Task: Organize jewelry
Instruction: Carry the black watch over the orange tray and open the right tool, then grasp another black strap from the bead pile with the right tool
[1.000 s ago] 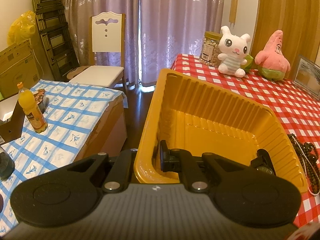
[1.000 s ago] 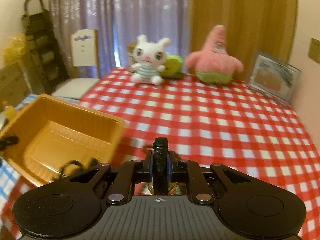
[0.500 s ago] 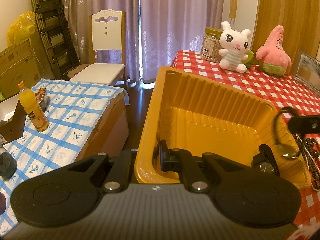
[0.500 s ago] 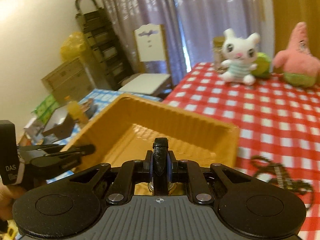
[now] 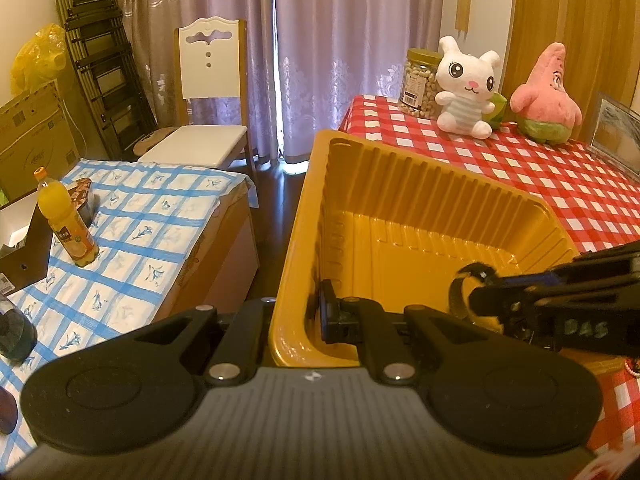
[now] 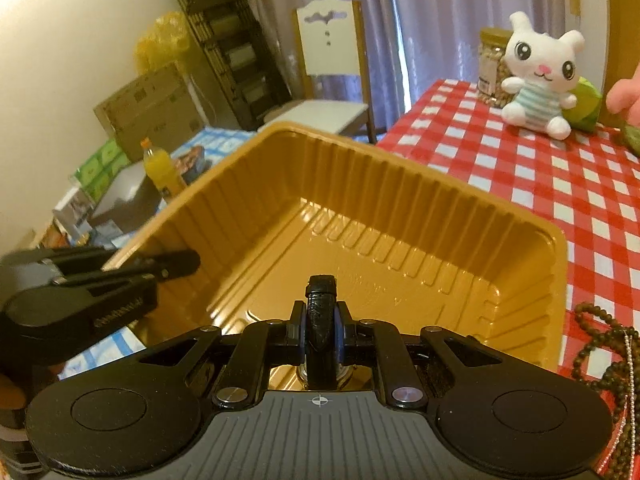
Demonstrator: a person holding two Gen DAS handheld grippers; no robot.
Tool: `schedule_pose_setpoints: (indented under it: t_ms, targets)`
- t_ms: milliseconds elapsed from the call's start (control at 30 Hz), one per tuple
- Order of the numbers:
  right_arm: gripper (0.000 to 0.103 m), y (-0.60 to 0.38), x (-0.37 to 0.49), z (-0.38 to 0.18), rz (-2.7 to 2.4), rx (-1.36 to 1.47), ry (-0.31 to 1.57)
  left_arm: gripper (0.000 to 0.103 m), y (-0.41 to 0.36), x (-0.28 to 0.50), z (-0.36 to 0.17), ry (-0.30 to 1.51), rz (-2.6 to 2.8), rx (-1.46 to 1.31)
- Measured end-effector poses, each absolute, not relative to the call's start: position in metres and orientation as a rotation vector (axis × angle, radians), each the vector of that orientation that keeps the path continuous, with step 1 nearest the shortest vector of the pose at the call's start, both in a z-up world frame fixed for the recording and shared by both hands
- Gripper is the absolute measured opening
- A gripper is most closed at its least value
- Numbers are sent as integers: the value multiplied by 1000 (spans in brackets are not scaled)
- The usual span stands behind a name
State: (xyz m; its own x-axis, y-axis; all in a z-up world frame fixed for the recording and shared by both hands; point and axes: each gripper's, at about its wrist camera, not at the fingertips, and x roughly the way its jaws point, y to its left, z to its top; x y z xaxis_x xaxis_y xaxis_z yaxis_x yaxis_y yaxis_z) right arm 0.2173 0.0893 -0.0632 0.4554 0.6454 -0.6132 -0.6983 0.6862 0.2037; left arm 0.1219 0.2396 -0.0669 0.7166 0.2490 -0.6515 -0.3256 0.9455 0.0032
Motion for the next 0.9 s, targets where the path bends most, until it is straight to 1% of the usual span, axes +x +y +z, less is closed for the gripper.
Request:
schedule_pose_setpoints:
  t_ms: [167,267,300,333,367,400,433,667,900]
  targets:
    - [14,93,215,-63,838,-96,723,8,241,122,-69,711,317,-118]
    - [16,90,213,-59,837,-91,722,8,241,122,-70,712,316,-115]
    - [21,88,212,-58,840,-87,715,8,241,122,-70,713,316,-116]
    - [28,86,211,-55,836,-81,698,8,241,122,-70,714,316,-116]
    - [33,83,208,-52,834,-74,679,8,241,122,-70,713,316,-117]
    - [42,79,207,-48,834,-61,658,8,240,122,-70,713,315,-115]
    - [47,76,205,-45,834,-49,642,8,241,122,-70,713,315,-114]
    - [48,32,194,-26,784,26,590,8,240,120,-73,717,313,-117]
    - [48,-46,192,-44,608,97,638,8,239,119,-73,722,312,-117]
